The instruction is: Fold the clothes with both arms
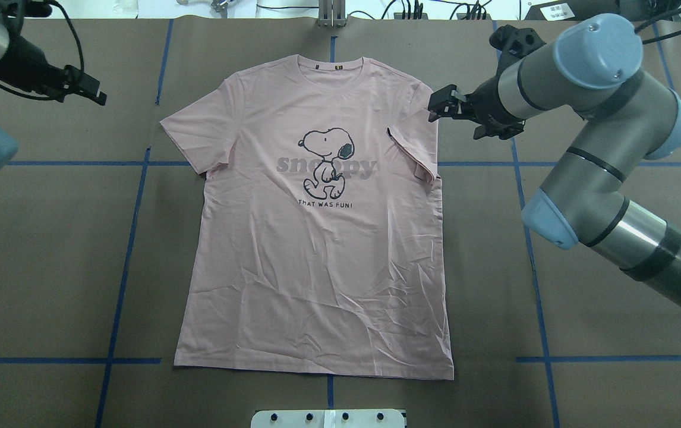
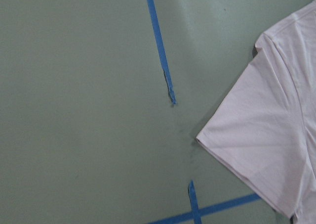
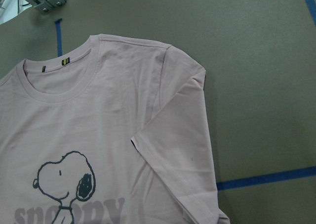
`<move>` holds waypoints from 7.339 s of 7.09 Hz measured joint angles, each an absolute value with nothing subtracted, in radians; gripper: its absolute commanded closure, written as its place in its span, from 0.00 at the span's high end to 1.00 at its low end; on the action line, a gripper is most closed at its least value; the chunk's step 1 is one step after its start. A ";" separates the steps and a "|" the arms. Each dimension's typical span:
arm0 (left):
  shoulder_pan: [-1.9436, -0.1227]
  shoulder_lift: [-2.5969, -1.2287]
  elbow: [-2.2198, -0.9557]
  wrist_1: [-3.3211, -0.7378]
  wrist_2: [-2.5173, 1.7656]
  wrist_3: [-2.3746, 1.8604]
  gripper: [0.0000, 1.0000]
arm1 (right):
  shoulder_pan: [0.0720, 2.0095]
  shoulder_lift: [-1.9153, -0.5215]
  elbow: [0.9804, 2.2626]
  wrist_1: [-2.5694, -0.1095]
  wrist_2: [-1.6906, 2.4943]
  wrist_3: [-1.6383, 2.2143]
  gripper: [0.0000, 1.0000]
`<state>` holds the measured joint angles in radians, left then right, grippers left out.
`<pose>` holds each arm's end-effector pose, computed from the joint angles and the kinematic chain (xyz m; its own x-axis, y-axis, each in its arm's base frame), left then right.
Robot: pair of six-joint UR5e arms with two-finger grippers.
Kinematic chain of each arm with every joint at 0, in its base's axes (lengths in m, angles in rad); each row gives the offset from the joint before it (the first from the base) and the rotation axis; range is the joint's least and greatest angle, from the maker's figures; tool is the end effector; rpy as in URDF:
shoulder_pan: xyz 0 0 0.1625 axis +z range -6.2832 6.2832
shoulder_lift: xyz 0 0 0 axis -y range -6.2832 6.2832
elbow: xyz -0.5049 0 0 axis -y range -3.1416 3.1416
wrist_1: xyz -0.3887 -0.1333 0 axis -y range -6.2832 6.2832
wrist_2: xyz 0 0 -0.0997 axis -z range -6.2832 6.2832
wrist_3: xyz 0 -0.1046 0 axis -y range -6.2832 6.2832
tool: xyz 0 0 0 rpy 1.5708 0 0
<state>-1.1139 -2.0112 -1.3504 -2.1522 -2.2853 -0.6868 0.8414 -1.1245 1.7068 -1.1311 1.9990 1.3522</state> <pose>0.2598 -0.6753 0.5177 0.5583 0.1885 -0.8080 0.0609 0.9619 0.2664 -0.3833 -0.5637 0.3688 0.4353 0.1909 0.8798 -0.3563 0.9340 -0.0264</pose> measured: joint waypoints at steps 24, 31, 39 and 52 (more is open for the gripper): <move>-0.836 -2.450 -0.930 -2.326 -1.964 -1.237 0.00 | 0.846 -1.200 1.753 -1.118 1.934 1.391 1.00; -0.784 -2.276 -1.266 -2.349 -1.935 -1.325 0.70 | 0.760 -1.188 1.767 -1.043 1.926 1.621 1.00; -0.752 -2.130 -1.478 -2.352 -1.936 -1.414 0.71 | 0.122 -1.359 2.052 -1.341 1.520 2.015 0.88; -0.750 -2.108 -1.511 -2.352 -1.934 -1.435 0.77 | 0.065 -1.459 2.100 -1.356 1.520 2.119 0.00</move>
